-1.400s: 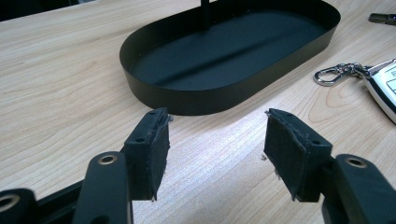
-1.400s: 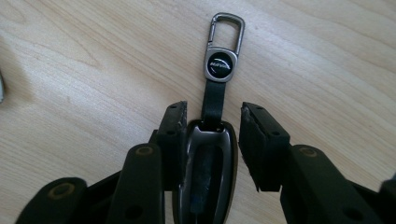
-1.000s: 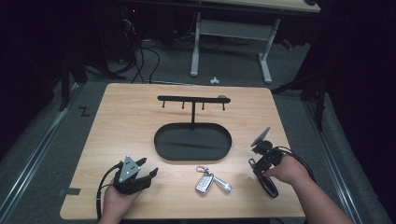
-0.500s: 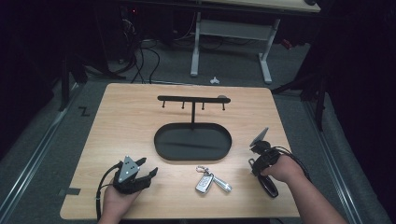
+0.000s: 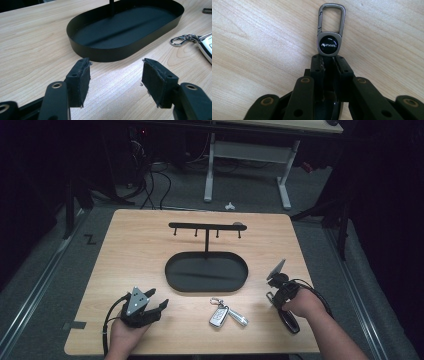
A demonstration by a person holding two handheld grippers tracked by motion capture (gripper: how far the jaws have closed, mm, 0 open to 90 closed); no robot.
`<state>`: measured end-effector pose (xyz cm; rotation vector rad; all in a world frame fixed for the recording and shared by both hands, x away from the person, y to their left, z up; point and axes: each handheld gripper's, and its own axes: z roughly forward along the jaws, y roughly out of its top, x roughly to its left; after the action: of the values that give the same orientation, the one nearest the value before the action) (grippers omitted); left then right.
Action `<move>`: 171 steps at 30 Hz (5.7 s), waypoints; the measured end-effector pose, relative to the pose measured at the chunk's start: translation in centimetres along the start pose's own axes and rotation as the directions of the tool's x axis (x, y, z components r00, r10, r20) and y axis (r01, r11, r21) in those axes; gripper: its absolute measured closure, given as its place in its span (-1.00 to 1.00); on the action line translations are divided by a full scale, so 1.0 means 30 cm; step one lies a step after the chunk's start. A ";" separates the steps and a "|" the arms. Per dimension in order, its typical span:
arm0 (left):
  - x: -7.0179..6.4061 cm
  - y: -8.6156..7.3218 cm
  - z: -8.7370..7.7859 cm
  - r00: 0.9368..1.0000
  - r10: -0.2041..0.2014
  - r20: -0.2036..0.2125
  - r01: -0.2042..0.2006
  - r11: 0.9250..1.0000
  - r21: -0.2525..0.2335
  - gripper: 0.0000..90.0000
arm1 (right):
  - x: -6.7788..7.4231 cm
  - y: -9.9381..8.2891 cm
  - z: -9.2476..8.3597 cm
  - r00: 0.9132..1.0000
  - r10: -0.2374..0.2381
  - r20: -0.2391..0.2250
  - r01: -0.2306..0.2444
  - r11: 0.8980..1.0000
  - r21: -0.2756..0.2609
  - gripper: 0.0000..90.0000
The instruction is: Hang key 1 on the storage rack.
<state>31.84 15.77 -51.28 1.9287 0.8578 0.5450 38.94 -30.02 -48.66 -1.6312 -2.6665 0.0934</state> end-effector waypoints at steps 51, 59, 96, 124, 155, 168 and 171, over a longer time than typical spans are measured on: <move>0.000 -0.021 -0.032 1.000 0.005 -0.017 -0.005 1.000 0.001 -0.10 | 0.078 0.008 -0.354 0.999 -0.035 0.028 0.039 0.986 -0.164 0.79; 0.012 -0.045 -0.067 0.999 -0.006 -0.048 0.006 1.000 0.005 -0.10 | 0.106 0.052 -0.358 0.997 -0.071 0.027 0.074 0.983 -0.171 0.79; 0.023 -0.059 -0.098 0.998 -0.010 -0.064 0.010 1.000 0.005 -0.10 | 0.365 0.300 -0.393 0.977 -0.213 -0.017 0.203 0.951 -0.232 0.79; 0.019 -0.062 -0.101 0.999 -0.020 -0.047 0.020 1.000 0.005 -0.10 | 0.346 0.395 -0.598 0.986 -0.166 0.013 0.160 0.924 -0.349 0.79; 0.019 -0.061 -0.101 0.999 -0.015 -0.034 0.015 1.000 0.010 -0.10 | 0.323 0.518 -0.491 0.997 -0.074 0.014 0.074 0.921 -0.382 0.77; 0.025 -0.060 -0.100 0.999 -0.023 -0.030 0.023 1.000 0.007 -0.10 | 0.332 0.524 -0.476 0.998 -0.062 0.022 0.065 0.916 -0.395 0.76; 0.024 -0.060 -0.098 0.999 -0.021 -0.032 0.022 1.000 0.008 -0.10 | 0.334 0.514 -0.488 0.998 -0.063 0.025 0.068 0.910 -0.408 0.75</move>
<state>29.72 18.58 -51.45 1.9208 0.9012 0.5613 48.72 -13.46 -35.15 -1.6273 -2.8903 -0.4937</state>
